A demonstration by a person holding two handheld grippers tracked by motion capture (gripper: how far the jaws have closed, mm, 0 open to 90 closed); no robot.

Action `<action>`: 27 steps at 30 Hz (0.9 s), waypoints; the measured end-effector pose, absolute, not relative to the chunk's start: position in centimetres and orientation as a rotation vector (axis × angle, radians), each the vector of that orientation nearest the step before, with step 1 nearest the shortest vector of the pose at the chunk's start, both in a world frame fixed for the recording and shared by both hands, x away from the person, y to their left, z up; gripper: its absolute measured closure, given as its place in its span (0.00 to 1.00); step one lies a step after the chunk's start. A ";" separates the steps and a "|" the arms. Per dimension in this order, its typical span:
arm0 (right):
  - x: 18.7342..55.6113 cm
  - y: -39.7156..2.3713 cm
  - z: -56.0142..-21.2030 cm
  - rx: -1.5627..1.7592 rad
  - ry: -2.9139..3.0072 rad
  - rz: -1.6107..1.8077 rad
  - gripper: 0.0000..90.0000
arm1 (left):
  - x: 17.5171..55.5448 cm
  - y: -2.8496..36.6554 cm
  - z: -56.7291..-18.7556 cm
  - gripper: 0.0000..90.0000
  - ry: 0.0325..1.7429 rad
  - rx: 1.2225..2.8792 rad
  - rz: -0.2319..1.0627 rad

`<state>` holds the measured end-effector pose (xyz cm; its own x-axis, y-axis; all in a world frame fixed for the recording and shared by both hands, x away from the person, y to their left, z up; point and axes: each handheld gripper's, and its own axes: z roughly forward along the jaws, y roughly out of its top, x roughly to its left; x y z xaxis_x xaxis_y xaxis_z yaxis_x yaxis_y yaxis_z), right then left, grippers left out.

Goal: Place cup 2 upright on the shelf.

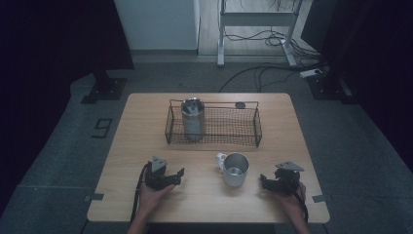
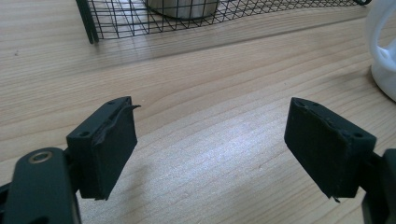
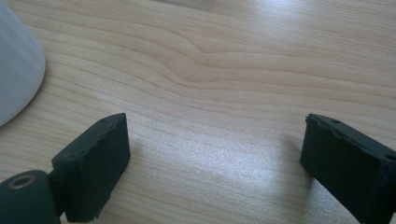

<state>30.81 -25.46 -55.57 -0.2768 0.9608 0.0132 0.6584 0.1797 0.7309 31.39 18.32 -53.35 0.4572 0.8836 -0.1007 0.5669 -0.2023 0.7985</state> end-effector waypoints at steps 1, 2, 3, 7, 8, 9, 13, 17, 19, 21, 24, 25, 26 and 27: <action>30.8 -25.5 -55.6 1.518 2.007 0.884 0.09 | 31.4 18.3 -53.3 0.19 1.219 1.892 0.492; 30.8 -25.4 -55.6 1.517 2.006 0.884 0.09 | 31.3 18.3 -53.3 0.19 1.218 1.894 0.496; 30.7 -25.4 -55.6 1.515 2.004 0.885 0.10 | 31.3 18.3 -53.3 0.19 1.216 1.895 0.501; 30.6 -25.3 -55.5 1.509 2.007 0.888 0.13 | 31.2 18.5 -53.2 0.19 1.215 1.888 0.496; 30.6 -25.2 -55.4 1.509 2.011 0.880 0.13 | 31.2 18.5 -53.2 0.19 1.217 1.886 0.496; 30.5 -25.1 -55.3 1.513 2.006 0.876 0.13 | 31.3 18.6 -53.3 0.19 1.218 1.885 0.494; 30.2 -24.7 -54.6 1.525 1.993 0.903 0.13 | 31.3 18.5 -53.4 0.19 1.212 1.884 0.470; 29.9 -24.1 -54.1 1.529 1.978 0.921 0.13 | 31.2 18.4 -53.3 0.19 1.195 1.897 0.471; 29.6 -23.9 -53.6 1.535 1.964 0.942 0.13 | 31.2 18.4 -53.2 0.19 1.191 1.898 0.467; 29.3 -23.6 -53.1 1.526 1.966 0.963 0.13 | 31.1 18.5 -53.1 0.19 1.187 1.897 0.464; 28.8 -23.2 -52.1 1.501 1.959 0.999 0.13 | 31.0 18.4 -53.1 0.18 1.189 1.896 0.471; 28.6 -23.1 -51.8 1.490 1.958 1.013 0.13 | 31.0 18.4 -53.1 0.18 1.191 1.897 0.472; 28.6 -23.1 -51.8 1.490 1.958 1.013 0.13 | 31.0 18.4 -53.1 0.18 1.191 1.897 0.472; 28.2 -22.9 -51.3 1.475 1.958 1.038 0.13 | 30.9 18.3 -53.1 0.18 1.191 1.899 0.472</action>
